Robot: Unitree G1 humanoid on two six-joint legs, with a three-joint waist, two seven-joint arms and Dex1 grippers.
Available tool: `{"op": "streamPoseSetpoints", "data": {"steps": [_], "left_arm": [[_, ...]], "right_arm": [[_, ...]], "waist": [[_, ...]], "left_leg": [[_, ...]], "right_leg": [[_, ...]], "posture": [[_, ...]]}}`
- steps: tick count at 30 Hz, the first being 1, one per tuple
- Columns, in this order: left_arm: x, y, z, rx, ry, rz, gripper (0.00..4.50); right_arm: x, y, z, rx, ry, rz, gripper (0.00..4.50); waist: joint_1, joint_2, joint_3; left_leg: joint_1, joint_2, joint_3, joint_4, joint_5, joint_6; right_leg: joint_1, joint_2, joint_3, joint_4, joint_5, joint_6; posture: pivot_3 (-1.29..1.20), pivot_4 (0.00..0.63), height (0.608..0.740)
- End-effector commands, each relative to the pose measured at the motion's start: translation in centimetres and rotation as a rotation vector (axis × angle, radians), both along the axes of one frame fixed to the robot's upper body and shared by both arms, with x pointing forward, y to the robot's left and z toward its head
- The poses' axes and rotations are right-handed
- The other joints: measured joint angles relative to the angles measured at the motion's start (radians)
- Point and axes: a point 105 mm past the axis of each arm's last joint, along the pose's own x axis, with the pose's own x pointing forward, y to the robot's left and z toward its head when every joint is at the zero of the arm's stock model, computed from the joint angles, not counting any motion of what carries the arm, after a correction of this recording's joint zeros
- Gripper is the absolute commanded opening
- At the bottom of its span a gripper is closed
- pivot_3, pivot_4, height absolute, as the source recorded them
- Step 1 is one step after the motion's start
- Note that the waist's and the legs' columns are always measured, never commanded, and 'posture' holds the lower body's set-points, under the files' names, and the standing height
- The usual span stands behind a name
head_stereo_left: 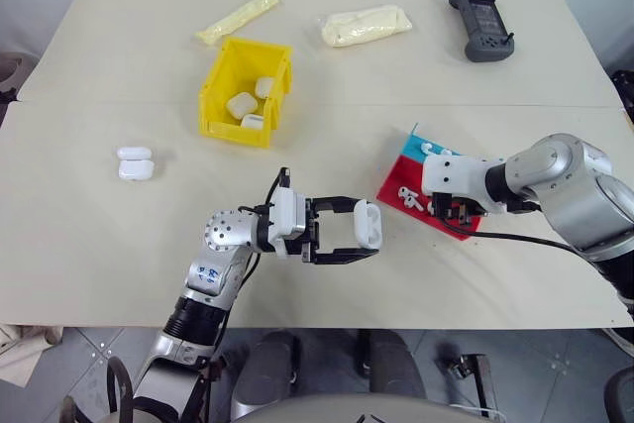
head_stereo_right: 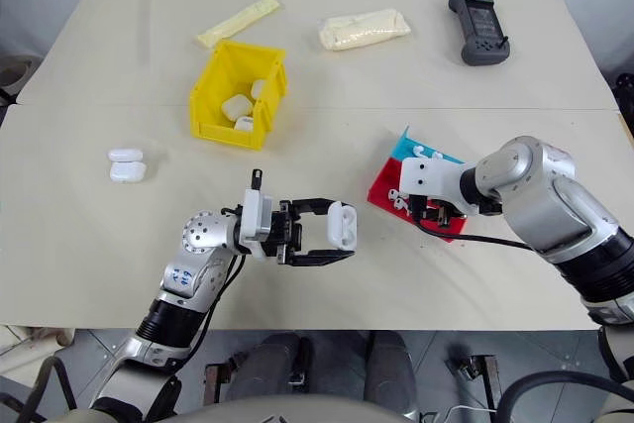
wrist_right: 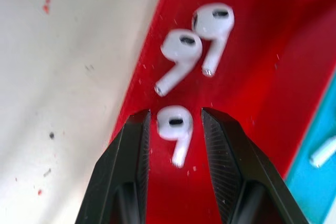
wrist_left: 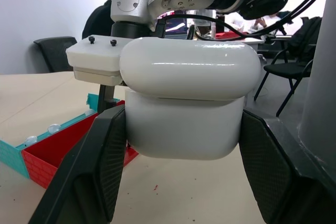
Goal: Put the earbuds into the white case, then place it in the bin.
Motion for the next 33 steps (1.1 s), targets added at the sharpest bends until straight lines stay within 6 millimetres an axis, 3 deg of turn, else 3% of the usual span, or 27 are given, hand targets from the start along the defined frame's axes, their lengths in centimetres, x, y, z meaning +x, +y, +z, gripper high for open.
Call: {"op": "streamPoseSetpoints", "data": {"steps": [1,6,9,19,22,33], "left_arm": [[-0.26,-0.14,0.54,-0.017,-0.026,-0.006,2.79],[-0.15,0.0,0.54,-0.016,-0.027,-0.003,2.79],[-0.17,0.1,0.52,-0.016,-0.025,-0.005,2.79],[-0.09,0.09,0.62,-0.023,-0.027,-0.004,2.79],[-0.08,0.08,0.65,-0.024,-0.028,-0.004,2.79],[-0.13,-0.03,0.81,-0.031,-0.029,-0.024,2.79]], "right_arm": [[0.2,-0.12,0.58,-0.027,-0.026,0.018,1.56],[0.23,-0.32,0.35,-0.036,-0.024,0.018,1.56],[0.3,-0.33,0.29,-0.04,-0.027,0.019,1.0],[0.23,-0.17,-0.02,-0.039,-0.023,0.027,1.0],[0.22,-0.19,-0.1,-0.038,-0.02,0.026,0.54],[0.24,-0.95,0.86,0.001,-0.048,-0.023,0.54]], "waist": [[0.0,0.0,0.0],[0.0,0.0,0.0],[0.0,0.0,0.0],[-0.001,0.0,0.0],[-0.001,0.0,0.0],[0.0,0.0,0.0]], "left_leg": [[0.0,0.0,0.0,0.0,0.0,0.0],[0.0,0.0,0.0,0.0,0.0,0.0],[0.0,0.0,0.0,0.0,0.0,0.0],[0.001,0.0,0.0,0.0,0.0,0.0],[0.001,0.0,0.0,0.0,0.0,0.0],[0.001,0.0,0.0,0.0,0.0,0.0]], "right_leg": [[0.0,0.0,0.0,0.0,0.0,0.0],[0.0,0.0,0.0,0.0,0.0,0.0],[0.0,0.0,0.0,0.0,0.0,0.0],[0.0,0.0,0.0,0.0,0.0,0.0],[0.0,0.0,0.0,0.0,0.0,0.0],[0.0,0.0,0.0,0.0,0.0,0.0]], "posture": [[0.0,0.15,0.74],[0.0,0.15,0.74],[0.0,0.15,0.74],[0.0,0.15,0.74],[0.0,0.15,0.74],[0.0,0.15,0.74]]}}
